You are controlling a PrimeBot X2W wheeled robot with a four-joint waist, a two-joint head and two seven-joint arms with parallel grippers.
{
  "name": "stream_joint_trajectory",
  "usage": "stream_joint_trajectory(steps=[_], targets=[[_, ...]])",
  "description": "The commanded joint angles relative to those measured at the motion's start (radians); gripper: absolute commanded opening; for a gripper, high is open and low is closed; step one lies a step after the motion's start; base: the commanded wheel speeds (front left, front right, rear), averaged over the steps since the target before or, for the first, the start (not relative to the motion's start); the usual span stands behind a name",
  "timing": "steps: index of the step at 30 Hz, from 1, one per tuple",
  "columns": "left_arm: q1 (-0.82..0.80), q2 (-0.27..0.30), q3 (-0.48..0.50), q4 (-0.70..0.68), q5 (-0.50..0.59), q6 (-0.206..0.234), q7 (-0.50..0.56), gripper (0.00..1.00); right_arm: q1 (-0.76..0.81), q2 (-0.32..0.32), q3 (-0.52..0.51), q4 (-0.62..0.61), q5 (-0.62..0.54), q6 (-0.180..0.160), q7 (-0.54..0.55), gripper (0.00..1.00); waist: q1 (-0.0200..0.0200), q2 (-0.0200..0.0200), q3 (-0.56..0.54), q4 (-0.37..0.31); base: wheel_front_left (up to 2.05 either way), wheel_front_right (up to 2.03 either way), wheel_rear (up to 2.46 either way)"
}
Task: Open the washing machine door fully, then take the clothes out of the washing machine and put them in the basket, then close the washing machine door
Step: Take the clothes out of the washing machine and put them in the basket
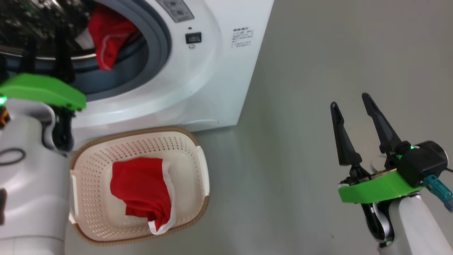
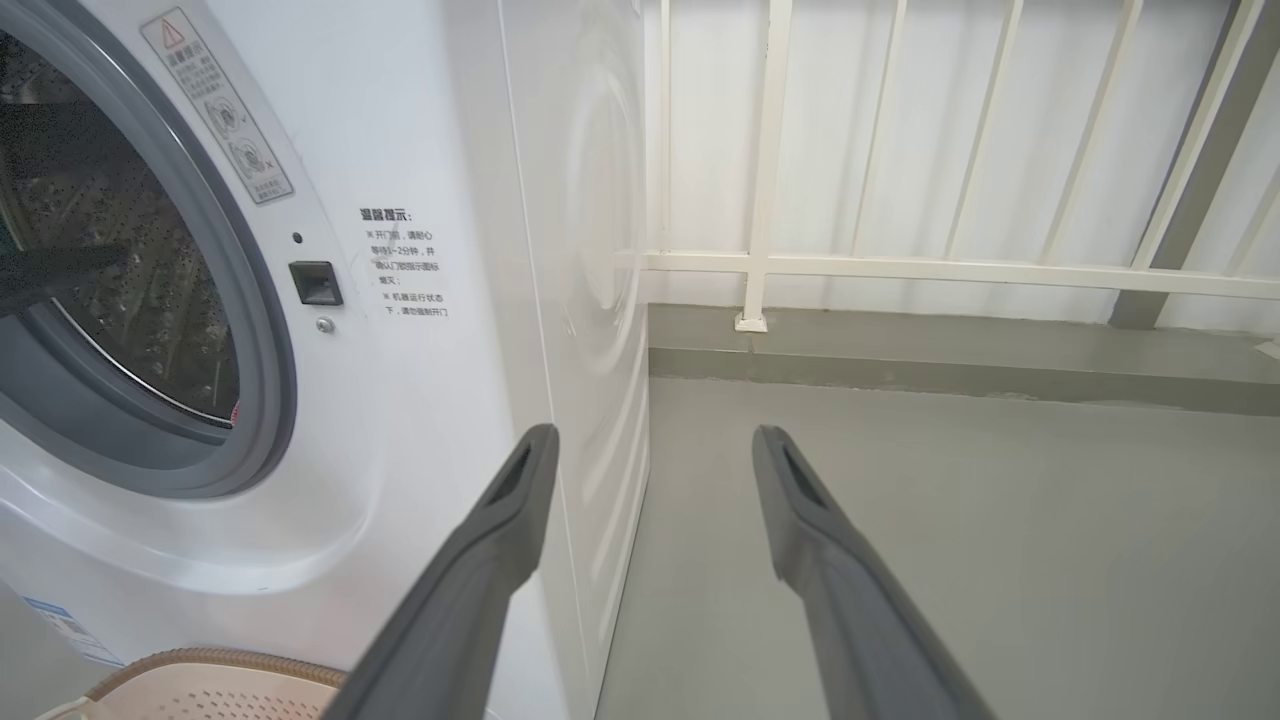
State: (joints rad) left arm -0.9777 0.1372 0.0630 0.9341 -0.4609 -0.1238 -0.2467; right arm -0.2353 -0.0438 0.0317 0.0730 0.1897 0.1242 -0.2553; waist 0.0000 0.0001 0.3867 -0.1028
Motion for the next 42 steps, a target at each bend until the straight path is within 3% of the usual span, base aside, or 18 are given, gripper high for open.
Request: stream_joint_trajectory(steps=[1,8,18,26,27,28,35,42], targets=[[-0.020,0.048,0.017,-0.017,-0.003,-0.006,0.000,1.00,-0.018,-0.006,0.025,-0.030,-0.005,0.007,-0.006,1.00,0.0000,-0.0001,0.060,-0.030,0.00,0.00,0.00],[-0.146,0.075,-0.044,0.062,-0.083,-0.007,0.043,1.00,-0.064,-0.006,0.038,-0.036,0.002,0.007,-0.006,1.00,0.0000,-0.0001,0.134,-0.051,0.00,0.00,0.00],[-0.236,0.102,-0.113,0.183,-0.176,-0.007,0.243,1.00,-0.092,-0.006,0.080,-0.035,0.022,0.007,-0.006,1.00,0.0000,-0.0001,0.163,-0.076,0.00,0.00,0.00],[-0.264,0.149,-0.182,0.284,-0.114,0.032,0.304,1.00,-0.101,-0.006,0.126,-0.025,0.054,0.007,-0.006,1.00,0.0000,-0.0001,0.167,-0.109,0.00,0.00,0.00],[-0.267,0.155,-0.191,0.287,-0.103,0.045,0.291,0.78,-0.100,-0.006,0.126,-0.025,0.057,0.007,-0.006,1.00,0.0000,-0.0001,0.168,-0.111,0.00,0.00,0.00],[-0.270,0.158,-0.200,0.288,-0.092,0.051,0.278,0.00,-0.099,-0.006,0.127,-0.025,0.060,0.007,-0.006,1.00,0.0000,-0.0001,0.169,-0.113,0.00,0.00,0.00],[-0.273,0.177,-0.253,0.296,-0.031,0.089,0.168,0.00,-0.095,-0.006,0.126,-0.016,0.068,0.007,-0.006,1.00,0.0000,-0.0001,0.167,-0.114,0.00,0.00,0.00],[-0.251,0.182,-0.266,0.300,-0.024,0.077,0.057,0.00,-0.095,-0.006,0.127,-0.008,0.068,0.007,-0.006,1.00,0.0000,-0.0001,0.146,-0.100,0.00,0.00,0.00]])
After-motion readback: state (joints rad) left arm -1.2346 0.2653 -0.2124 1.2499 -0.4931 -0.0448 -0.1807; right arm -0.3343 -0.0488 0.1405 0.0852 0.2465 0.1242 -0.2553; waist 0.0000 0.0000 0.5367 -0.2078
